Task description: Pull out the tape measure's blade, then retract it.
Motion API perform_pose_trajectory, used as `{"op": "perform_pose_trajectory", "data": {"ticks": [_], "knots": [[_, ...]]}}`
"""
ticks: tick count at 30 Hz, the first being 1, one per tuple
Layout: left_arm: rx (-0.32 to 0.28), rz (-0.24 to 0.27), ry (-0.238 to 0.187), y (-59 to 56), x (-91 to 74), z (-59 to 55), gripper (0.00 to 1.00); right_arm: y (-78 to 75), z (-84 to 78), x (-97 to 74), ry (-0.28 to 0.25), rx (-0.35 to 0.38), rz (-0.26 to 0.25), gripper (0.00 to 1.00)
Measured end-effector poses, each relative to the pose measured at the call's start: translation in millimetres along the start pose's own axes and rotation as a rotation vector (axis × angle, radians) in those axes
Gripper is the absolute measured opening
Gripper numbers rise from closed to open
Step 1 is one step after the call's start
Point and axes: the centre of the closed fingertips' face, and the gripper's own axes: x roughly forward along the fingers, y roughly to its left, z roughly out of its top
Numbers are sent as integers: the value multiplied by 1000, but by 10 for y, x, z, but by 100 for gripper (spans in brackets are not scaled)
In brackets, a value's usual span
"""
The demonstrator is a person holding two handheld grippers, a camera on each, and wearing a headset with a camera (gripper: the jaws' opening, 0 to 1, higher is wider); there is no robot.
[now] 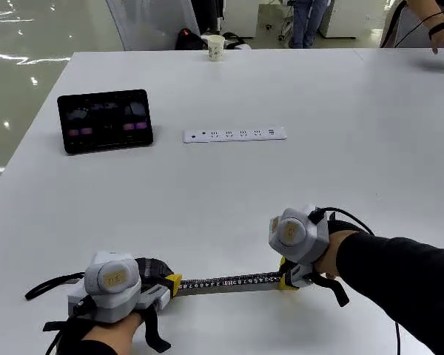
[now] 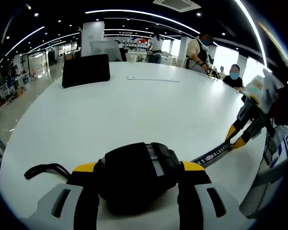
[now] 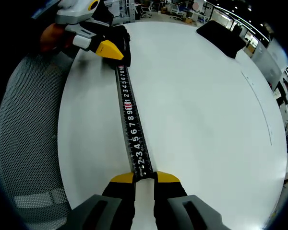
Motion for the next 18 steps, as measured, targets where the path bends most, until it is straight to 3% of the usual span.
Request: {"op": "perform_pose_trajectory", "data": {"ticks": [18], "knots": [[-2, -2, 0, -3, -6, 1, 62, 9, 54, 9, -5, 1, 1, 11]]}}
